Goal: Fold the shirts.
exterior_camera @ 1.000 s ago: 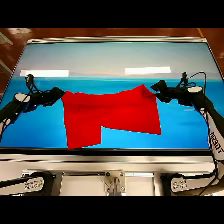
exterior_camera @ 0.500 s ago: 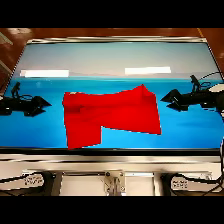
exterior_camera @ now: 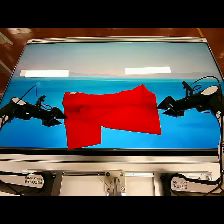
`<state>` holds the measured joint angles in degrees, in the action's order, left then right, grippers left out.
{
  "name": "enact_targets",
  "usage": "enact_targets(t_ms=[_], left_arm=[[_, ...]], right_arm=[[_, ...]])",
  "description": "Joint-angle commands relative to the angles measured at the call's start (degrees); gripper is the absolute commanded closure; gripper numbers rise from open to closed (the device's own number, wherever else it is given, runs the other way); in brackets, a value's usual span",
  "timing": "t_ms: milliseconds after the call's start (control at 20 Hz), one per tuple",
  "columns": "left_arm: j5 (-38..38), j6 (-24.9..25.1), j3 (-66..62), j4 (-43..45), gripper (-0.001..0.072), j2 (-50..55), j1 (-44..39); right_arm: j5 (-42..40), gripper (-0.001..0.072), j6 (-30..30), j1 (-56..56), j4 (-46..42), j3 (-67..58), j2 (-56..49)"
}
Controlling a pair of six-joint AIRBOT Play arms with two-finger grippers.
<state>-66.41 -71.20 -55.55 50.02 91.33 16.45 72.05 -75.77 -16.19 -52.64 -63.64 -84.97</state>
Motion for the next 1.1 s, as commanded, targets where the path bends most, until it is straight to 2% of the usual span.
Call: enact_targets(t_ms=[0,150,250,300,350,400,500,650,850,1050], left_arm=[[4.0,0.0,0.2,-2.8,0.0108,1.2,-1.9],[6.2,0.0,0.2,-6.7,0.0129,1.2,-2.2],[6.4,-0.1,0.2,-8.0,0.0478,1.2,-2.6],[6.1,0.1,0.2,-8.5,0.052,1.2,-2.8],[5.4,0.9,0.2,-8.7,0.057,1.2,-2.9],[4.1,2.6,0.2,-8.7,0.0659,1.2,-2.9],[1.9,4.1,0.2,-8.7,0.0658,1.1,-2.9],[1.0,4.8,0.2,-8.7,0.0658,0.5,-2.9],[0.7,4.8,0.2,-8.7,0.0658,-0.6,-2.9],[0.7,4.8,0.2,-8.7,0.0658,-2.1,-2.9]], right_arm=[[-0.2,0.0113,-0.1,0.3,-0.2,0.1,0.0],[-0.2,0.0112,-0.5,0.3,-0.1,0.1,0.0],[-0.1,0.0112,-1.4,0.3,-0.2,0.1,0.0],[0.2,0.0111,-1.7,0.3,-0.4,0.1,0.0],[1.1,0.0032,-1.7,0.3,-1.4,0.1,0.0],[2.5,0.0033,-1.8,0.3,-3.2,0.2,0.0],[6.4,0.0033,-2.1,-0.4,-7.3,1.9,0.0],[9.0,0.0033,-3.3,-3.5,-7.9,7.3,0.0],[3.8,0.0033,-3.5,-3.2,-7.8,12.8,0.0],[-1.2,0.0035,-6.4,-3.1,-7.6,14.8,0.0]])
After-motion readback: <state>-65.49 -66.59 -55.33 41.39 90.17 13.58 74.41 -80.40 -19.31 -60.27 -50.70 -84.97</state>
